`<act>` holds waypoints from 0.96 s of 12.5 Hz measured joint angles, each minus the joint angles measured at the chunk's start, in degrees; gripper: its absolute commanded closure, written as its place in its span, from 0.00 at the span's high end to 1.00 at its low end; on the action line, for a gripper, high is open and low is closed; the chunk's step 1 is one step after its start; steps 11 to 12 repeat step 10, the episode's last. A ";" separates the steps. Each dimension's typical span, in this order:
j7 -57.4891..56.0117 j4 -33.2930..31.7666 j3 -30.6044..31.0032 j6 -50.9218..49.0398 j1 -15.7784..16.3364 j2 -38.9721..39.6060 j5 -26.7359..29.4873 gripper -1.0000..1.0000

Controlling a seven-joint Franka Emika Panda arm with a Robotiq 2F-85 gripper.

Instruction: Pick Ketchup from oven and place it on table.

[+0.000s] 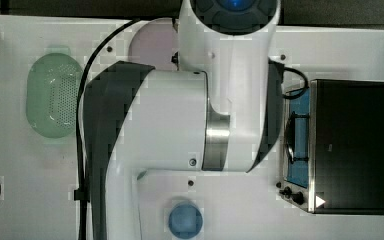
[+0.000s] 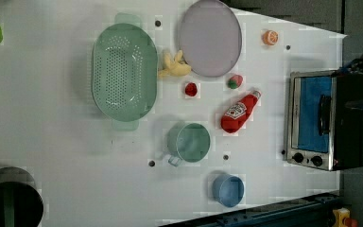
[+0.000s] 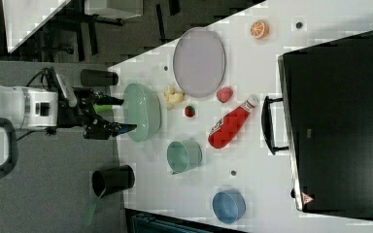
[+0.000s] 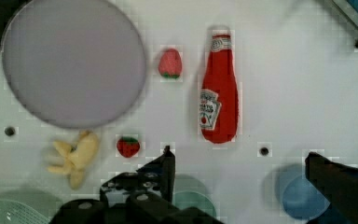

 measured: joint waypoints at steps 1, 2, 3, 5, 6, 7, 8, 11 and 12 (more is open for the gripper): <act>0.02 -0.39 -0.24 0.33 0.38 0.13 0.00 1.00; 0.02 -0.39 -2.05 -1.06 0.81 0.98 0.00 1.00; 0.01 0.78 -1.03 -0.92 -0.95 1.93 -0.01 1.00; 0.01 1.12 -1.94 0.40 -0.92 1.68 -0.12 1.00; 0.02 0.95 -2.58 1.13 -0.92 1.40 -1.92 1.00; 0.02 1.01 -2.83 0.60 -1.15 1.35 -1.78 1.00; 0.02 1.06 -1.83 0.56 -2.33 1.06 -0.98 1.00; 0.01 1.34 -1.61 0.66 -2.00 0.69 -2.00 1.00; 0.01 1.34 -1.61 0.66 -2.00 0.69 -2.00 1.00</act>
